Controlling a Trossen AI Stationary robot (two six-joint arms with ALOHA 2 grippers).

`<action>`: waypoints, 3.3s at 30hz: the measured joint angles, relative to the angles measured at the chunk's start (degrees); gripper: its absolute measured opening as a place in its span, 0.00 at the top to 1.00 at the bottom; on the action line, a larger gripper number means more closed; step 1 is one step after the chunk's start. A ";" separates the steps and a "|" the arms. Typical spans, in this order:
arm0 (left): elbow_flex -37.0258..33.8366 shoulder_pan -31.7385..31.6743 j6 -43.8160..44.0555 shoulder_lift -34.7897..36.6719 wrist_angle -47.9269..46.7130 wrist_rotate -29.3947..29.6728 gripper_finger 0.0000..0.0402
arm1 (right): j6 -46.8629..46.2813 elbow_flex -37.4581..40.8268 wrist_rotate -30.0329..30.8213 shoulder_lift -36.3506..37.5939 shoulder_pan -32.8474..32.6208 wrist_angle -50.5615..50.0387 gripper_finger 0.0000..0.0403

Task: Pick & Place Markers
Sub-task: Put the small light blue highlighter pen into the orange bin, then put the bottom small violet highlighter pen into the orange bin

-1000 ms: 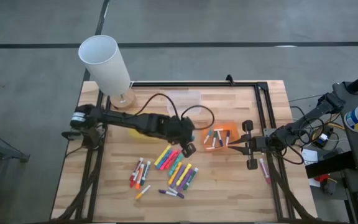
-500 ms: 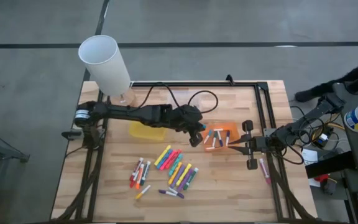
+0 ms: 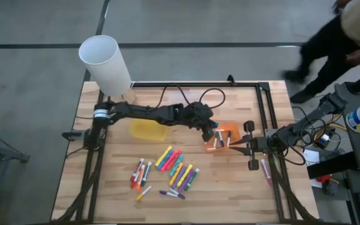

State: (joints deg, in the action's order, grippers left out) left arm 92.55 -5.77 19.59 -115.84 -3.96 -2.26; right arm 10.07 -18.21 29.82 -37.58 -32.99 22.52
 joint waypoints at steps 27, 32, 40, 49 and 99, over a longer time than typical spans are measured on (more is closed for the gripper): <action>0.00 0.93 3.22 2.41 -11.63 -8.84 0.62 | 0.00 0.01 0.00 0.00 0.02 0.00 0.89; 0.00 6.61 6.39 8.79 -28.04 -6.00 0.62 | 0.00 0.01 0.00 -0.01 0.02 -0.01 0.89; -0.05 19.98 12.47 16.23 -43.46 1.53 0.62 | 0.00 0.01 0.00 -0.02 0.00 -0.02 0.89; -8.19 34.81 7.59 15.12 -35.77 13.79 0.62 | 0.00 0.00 0.00 -0.02 0.00 -0.01 0.89; -24.24 40.58 15.11 8.72 -17.14 12.76 0.94 | 0.00 0.01 0.00 -0.02 0.01 0.00 0.89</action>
State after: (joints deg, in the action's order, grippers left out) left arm 68.32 34.82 34.71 -107.12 -21.10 10.50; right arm 10.07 -18.20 29.82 -37.60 -32.98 22.52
